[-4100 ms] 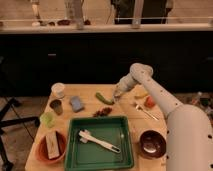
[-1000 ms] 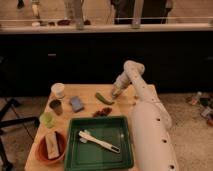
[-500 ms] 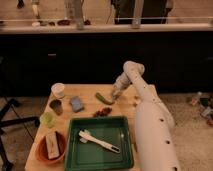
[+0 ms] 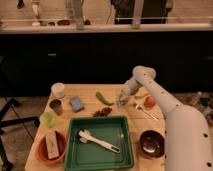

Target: Wipe table surface with towel

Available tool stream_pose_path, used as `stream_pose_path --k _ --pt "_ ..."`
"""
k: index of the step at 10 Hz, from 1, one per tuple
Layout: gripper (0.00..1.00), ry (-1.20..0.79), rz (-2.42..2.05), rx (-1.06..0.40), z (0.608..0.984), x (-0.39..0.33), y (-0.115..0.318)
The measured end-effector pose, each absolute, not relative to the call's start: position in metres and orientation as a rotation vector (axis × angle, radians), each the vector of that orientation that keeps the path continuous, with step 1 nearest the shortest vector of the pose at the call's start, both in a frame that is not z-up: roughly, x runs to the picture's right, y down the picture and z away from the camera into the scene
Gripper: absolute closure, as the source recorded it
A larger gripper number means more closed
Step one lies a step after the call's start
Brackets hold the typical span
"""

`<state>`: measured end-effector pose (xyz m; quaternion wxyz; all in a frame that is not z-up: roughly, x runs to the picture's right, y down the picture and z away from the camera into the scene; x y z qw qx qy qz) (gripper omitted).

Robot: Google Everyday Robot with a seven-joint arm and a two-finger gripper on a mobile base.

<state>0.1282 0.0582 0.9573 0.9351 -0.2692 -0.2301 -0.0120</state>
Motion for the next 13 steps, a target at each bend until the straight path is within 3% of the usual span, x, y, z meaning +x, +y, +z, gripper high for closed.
stream_pose_path --k 6,13 --pt "1.00 -0.436 0.017 -0.536 0.995 0.147 0.013" --pt "1.00 -0.504 -0.081 -0.599 1.009 0.095 0.021"
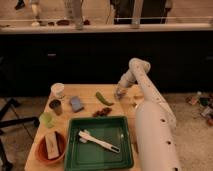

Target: Wipe table surface with towel

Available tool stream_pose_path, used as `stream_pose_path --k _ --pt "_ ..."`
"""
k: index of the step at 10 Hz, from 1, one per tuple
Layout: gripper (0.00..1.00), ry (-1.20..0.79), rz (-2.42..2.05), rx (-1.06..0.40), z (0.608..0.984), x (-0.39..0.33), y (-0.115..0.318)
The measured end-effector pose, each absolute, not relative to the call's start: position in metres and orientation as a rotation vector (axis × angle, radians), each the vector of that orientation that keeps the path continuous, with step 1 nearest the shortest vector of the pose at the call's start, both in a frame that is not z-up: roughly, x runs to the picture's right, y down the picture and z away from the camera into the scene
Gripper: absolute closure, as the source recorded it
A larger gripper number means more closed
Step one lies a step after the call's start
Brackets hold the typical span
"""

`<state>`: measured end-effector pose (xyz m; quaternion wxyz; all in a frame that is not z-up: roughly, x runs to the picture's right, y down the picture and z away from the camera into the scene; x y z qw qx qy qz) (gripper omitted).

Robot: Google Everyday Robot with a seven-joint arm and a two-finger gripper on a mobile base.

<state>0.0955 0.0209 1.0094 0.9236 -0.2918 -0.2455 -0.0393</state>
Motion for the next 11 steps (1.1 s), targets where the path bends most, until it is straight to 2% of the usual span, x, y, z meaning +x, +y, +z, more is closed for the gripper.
stream_pose_path --k 4,7,11 --pt "1.00 -0.549 -0.155 -0.643 1.003 0.068 0.036" --pt "1.00 -0.530 -0.141 -0.671 0.994 0.095 0.052" --pt "1.00 -0.490 -0.107 -0.647 0.988 0.118 0.048"
